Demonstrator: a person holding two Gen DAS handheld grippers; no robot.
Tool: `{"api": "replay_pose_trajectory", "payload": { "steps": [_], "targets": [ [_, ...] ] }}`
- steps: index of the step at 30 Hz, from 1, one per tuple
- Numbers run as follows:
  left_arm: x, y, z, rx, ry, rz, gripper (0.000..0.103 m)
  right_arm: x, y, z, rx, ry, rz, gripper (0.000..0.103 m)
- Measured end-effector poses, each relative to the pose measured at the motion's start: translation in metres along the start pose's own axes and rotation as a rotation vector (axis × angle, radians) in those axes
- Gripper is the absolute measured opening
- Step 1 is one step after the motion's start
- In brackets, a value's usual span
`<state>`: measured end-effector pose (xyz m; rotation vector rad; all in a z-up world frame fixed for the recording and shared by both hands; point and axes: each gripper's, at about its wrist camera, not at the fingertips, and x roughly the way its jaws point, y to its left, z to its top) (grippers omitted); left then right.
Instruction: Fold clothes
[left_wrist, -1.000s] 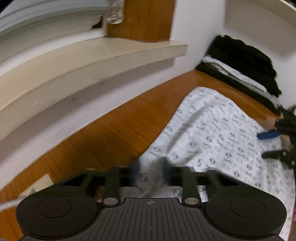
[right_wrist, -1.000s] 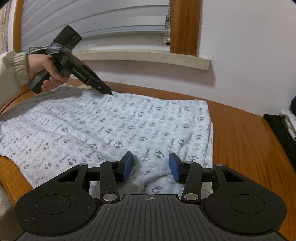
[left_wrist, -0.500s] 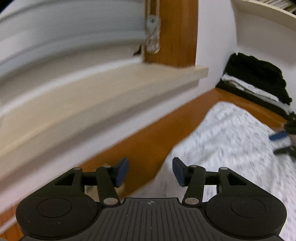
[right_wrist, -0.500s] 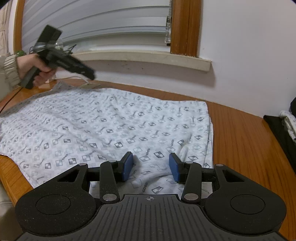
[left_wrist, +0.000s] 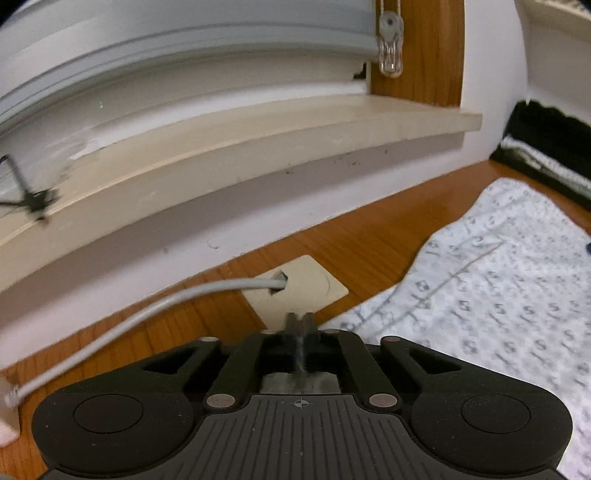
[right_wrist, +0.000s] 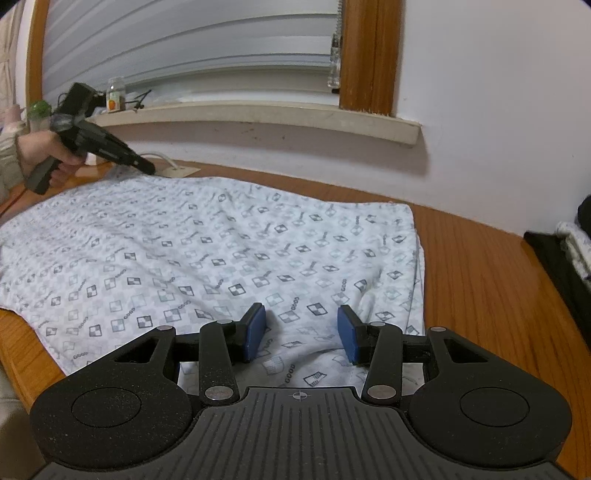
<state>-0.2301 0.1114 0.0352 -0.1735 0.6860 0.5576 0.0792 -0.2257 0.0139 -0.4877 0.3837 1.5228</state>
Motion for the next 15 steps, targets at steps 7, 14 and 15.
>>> {"api": "replay_pose_trajectory", "payload": {
  "steps": [7, 14, 15],
  "targets": [
    [-0.055, 0.028, -0.032, -0.143, -0.069, -0.017, 0.066, 0.001, 0.064, 0.032, -0.093, -0.057, 0.041, 0.043],
    [-0.059, 0.061, -0.052, -0.332, -0.081, -0.064, 0.073, 0.041, 0.189, 0.078, -0.263, -0.082, 0.325, 0.044],
    [-0.058, 0.063, -0.053, -0.345, -0.089, -0.073, 0.074, 0.046, 0.202, 0.083, -0.28, -0.079, 0.354, 0.044]
  ]
}}
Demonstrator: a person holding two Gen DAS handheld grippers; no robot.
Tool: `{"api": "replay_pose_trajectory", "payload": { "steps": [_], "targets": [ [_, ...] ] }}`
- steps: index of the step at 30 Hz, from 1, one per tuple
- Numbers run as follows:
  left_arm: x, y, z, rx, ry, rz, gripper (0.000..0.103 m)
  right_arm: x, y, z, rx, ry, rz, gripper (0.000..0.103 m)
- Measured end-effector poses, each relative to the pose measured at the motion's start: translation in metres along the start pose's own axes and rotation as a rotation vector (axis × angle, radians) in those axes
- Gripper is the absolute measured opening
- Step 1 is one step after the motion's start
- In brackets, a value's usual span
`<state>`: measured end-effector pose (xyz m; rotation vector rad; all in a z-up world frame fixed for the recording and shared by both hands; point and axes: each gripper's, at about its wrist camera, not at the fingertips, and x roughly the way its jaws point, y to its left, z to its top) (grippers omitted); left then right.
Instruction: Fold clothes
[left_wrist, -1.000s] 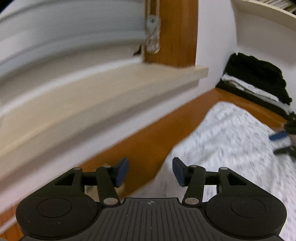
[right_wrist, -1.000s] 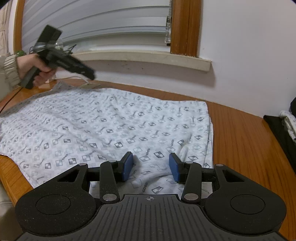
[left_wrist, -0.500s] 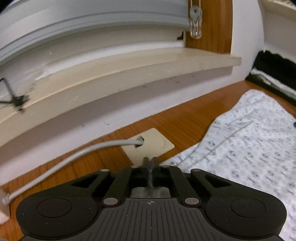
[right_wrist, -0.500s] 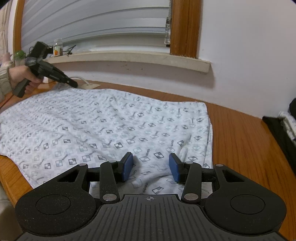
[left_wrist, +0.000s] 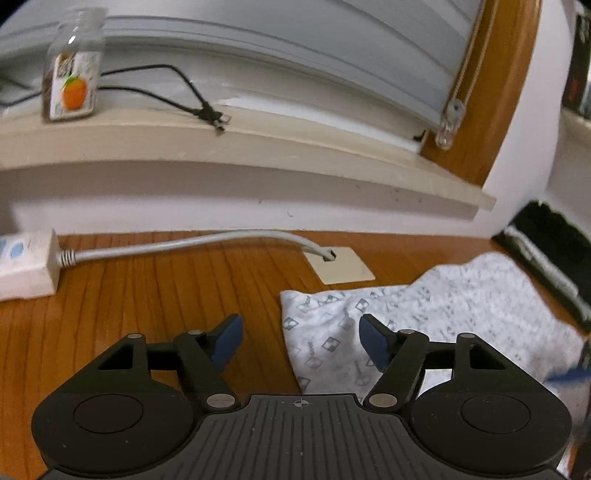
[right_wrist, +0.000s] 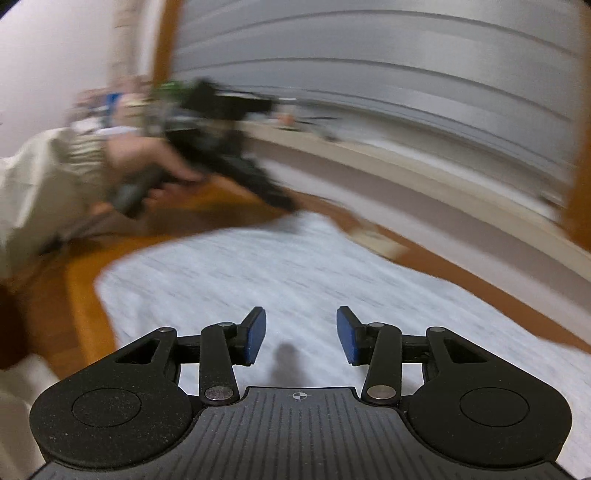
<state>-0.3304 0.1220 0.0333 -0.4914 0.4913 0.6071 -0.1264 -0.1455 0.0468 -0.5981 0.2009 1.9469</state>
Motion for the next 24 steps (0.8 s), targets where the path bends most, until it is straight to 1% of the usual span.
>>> {"api": "replay_pose_trajectory", "payload": {
  "steps": [2, 5, 9, 14, 15, 18, 20, 22, 24],
  "targets": [
    [0.003, 0.003, -0.001, -0.021, -0.003, -0.016, 0.075, 0.018, 0.018, 0.012, -0.034, 0.006, 0.051, 0.044],
    [0.009, 0.007, -0.002, -0.045, 0.001, -0.032, 0.075, 0.032, 0.04, 0.022, -0.074, 0.023, 0.104, 0.044],
    [0.017, 0.011, -0.006, -0.074, 0.004, -0.05, 0.076, 0.03, 0.067, 0.027, -0.112, 0.028, 0.198, 0.044],
    [0.021, 0.013, -0.008, -0.093, -0.015, -0.076, 0.077, 0.025, 0.09, 0.029, -0.132, 0.043, 0.268, 0.044],
    [0.022, 0.013, -0.008, -0.093, -0.019, -0.079, 0.077, 0.025, 0.093, 0.029, -0.134, 0.047, 0.278, 0.045],
    [0.022, 0.014, -0.01, -0.101, -0.028, -0.084, 0.077, 0.033, 0.103, 0.029, -0.182, 0.062, 0.241, 0.045],
    [0.022, 0.014, -0.01, -0.108, -0.03, -0.088, 0.077, 0.038, 0.105, 0.027, -0.202, 0.071, 0.229, 0.048],
    [0.022, 0.014, -0.011, -0.112, -0.028, -0.096, 0.078, 0.039, 0.103, 0.025, -0.197, 0.065, 0.24, 0.048],
    [0.022, 0.015, -0.011, -0.126, -0.024, -0.113, 0.079, 0.04, 0.099, 0.024, -0.179, 0.062, 0.252, 0.045]
  ]
}}
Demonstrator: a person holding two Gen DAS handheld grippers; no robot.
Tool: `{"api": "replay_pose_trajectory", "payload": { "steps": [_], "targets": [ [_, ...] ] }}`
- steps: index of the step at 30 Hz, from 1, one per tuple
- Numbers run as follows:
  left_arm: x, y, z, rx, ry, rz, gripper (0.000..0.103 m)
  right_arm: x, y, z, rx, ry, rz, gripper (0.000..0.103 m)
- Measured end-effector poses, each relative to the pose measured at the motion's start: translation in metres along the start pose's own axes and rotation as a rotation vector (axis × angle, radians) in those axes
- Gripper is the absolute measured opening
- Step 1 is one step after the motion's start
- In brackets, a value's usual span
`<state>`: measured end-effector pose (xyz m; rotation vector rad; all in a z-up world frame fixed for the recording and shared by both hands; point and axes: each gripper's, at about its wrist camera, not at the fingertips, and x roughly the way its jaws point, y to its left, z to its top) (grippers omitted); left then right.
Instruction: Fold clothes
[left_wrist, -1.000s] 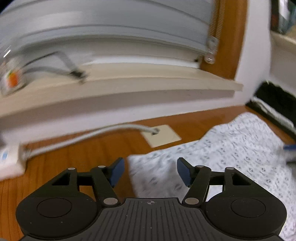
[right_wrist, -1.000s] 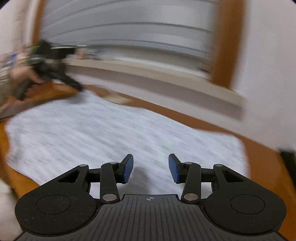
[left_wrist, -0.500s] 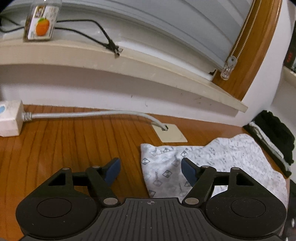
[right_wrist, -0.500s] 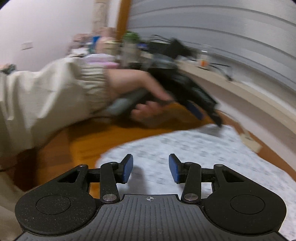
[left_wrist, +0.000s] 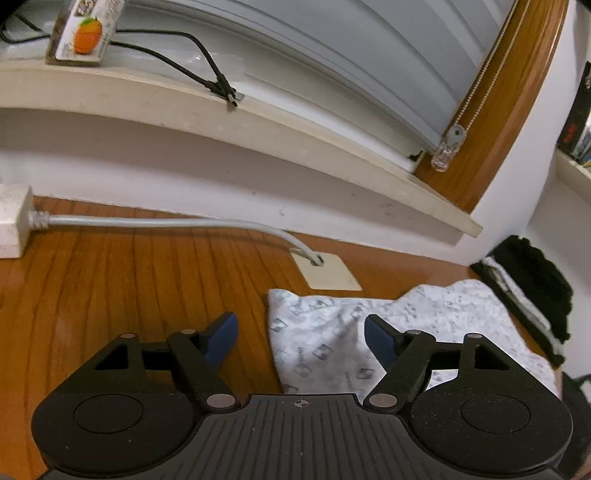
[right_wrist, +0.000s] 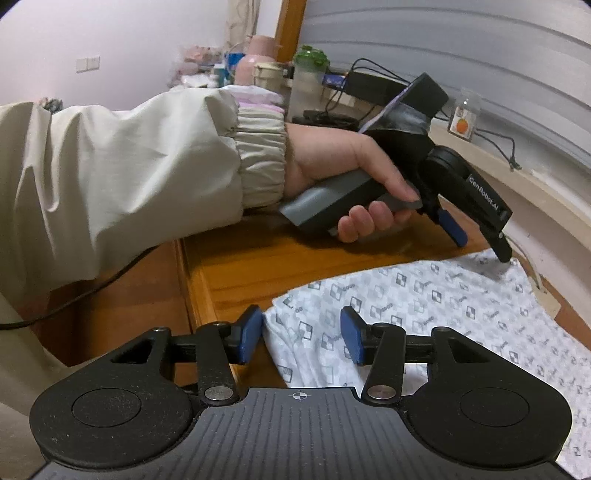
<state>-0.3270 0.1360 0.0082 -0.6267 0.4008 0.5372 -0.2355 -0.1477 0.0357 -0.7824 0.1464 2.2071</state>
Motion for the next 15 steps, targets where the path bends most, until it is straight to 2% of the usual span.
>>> {"api": "replay_pose_trajectory", "payload": {
  "steps": [1, 3, 4, 15],
  "targets": [
    [0.0, 0.001, 0.0, -0.012, 0.002, -0.008, 0.079, 0.001, -0.002, -0.001, 0.011, -0.003, 0.004, 0.034],
    [0.001, 0.004, 0.002, -0.049, 0.001, -0.019, 0.079, 0.002, -0.004, -0.003, 0.014, -0.006, -0.017, 0.022],
    [0.001, 0.005, 0.002, -0.068, 0.002, -0.026, 0.079, 0.002, -0.003, -0.003, 0.007, -0.007, -0.037, 0.012],
    [-0.017, 0.008, -0.003, -0.21, 0.043, -0.038, 0.079, -0.046, -0.031, 0.002, 0.11, -0.167, -0.093, 0.011]
  ]
}}
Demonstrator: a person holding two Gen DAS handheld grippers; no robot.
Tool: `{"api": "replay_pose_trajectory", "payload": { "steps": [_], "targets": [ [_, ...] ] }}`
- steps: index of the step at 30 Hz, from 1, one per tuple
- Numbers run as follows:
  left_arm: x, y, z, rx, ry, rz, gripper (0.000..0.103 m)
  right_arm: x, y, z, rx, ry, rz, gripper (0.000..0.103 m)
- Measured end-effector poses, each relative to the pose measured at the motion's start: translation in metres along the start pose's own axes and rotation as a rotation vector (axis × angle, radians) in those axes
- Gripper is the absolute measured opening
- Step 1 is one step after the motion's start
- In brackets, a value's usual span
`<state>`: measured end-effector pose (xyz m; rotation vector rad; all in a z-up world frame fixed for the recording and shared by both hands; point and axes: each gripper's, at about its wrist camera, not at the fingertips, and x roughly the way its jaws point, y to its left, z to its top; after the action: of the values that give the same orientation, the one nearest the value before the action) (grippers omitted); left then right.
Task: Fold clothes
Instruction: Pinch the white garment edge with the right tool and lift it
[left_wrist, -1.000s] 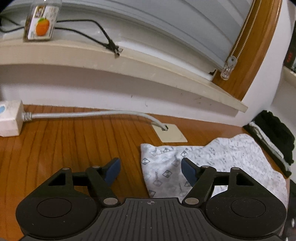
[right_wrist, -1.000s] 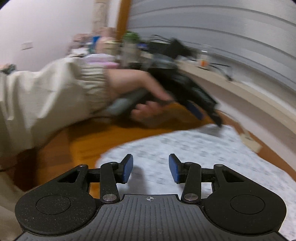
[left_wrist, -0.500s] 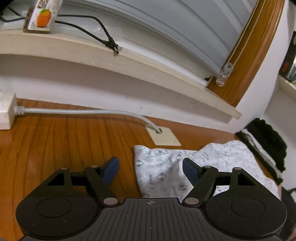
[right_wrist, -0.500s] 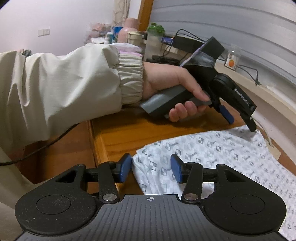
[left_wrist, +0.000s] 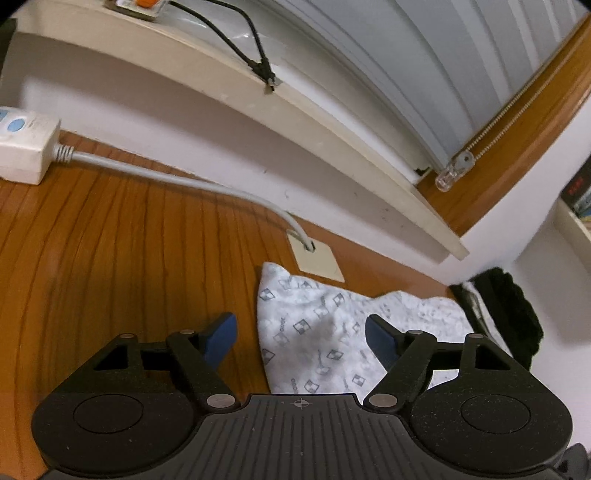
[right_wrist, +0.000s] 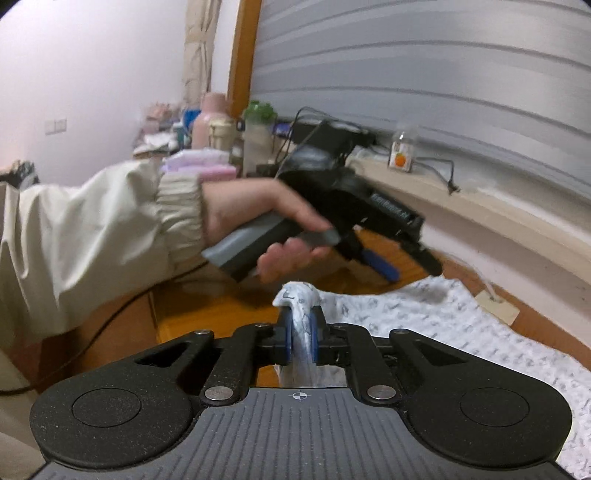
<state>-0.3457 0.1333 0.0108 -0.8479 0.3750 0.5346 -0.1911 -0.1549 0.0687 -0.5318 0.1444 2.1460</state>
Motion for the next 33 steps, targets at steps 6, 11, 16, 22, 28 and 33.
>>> {"api": "replay_pose_trajectory", "payload": {
  "steps": [6, 11, 16, 22, 28, 33],
  "targets": [
    [0.025, -0.013, 0.008, 0.082, 0.02, 0.016, 0.063, -0.001, 0.0, 0.005, -0.015, -0.014, -0.007, 0.011],
    [0.039, -0.029, 0.01, 0.164, 0.067, 0.091, 0.013, -0.007, -0.002, -0.001, -0.009, -0.028, -0.03, 0.011],
    [0.027, -0.048, 0.023, 0.175, 0.001, 0.079, 0.01, -0.02, -0.012, -0.008, 0.027, -0.065, -0.069, 0.01],
    [0.041, -0.115, 0.043, 0.256, -0.042, 0.061, 0.007, -0.069, -0.041, -0.014, 0.091, -0.143, -0.166, 0.01],
    [0.096, -0.215, 0.05, 0.357, -0.033, -0.013, 0.006, -0.15, -0.079, -0.039, 0.176, -0.21, -0.342, 0.009],
    [0.17, -0.298, 0.039, 0.447, 0.033, -0.071, 0.006, -0.213, -0.106, -0.081, 0.292, -0.236, -0.484, 0.009]
  ]
}}
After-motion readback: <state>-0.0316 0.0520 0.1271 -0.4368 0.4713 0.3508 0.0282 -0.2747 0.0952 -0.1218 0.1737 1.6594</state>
